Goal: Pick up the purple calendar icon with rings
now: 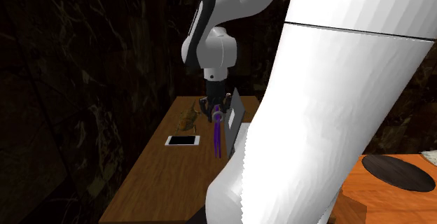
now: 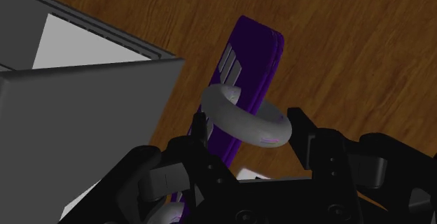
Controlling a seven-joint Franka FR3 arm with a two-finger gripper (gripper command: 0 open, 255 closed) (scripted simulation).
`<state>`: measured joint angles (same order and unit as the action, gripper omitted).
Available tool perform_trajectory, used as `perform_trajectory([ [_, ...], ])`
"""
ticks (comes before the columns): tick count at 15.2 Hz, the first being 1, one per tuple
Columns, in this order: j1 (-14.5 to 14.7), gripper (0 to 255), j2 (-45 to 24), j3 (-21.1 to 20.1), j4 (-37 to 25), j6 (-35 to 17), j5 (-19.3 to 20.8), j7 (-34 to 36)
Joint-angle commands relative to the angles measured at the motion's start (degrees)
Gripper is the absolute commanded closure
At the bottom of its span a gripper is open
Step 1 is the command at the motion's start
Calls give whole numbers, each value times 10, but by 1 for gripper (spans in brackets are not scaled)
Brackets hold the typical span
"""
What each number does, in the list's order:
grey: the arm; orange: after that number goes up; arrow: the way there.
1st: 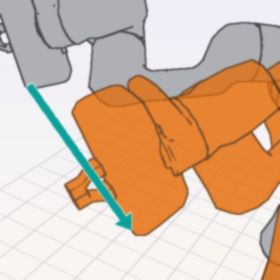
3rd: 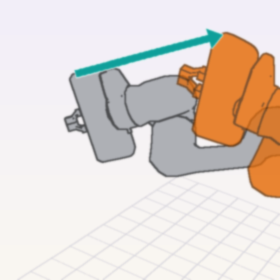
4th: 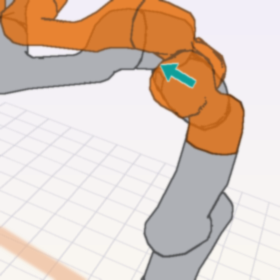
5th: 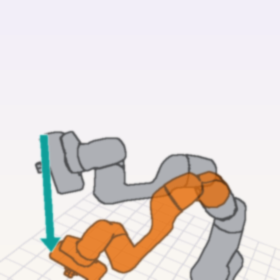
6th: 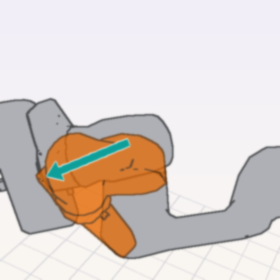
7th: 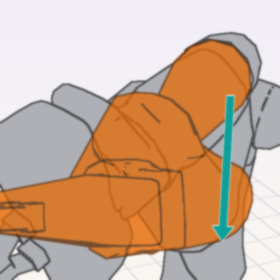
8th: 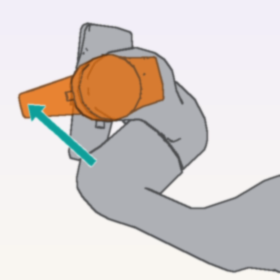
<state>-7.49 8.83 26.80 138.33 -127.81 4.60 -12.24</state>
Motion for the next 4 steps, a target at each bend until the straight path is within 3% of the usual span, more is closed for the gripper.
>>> perform_trajectory([
  [1, 0, 255, 9, -2, -9, 18, 4, 4],
  [4, -1, 255, 15, -3, -14, 27, 6, 5],
])
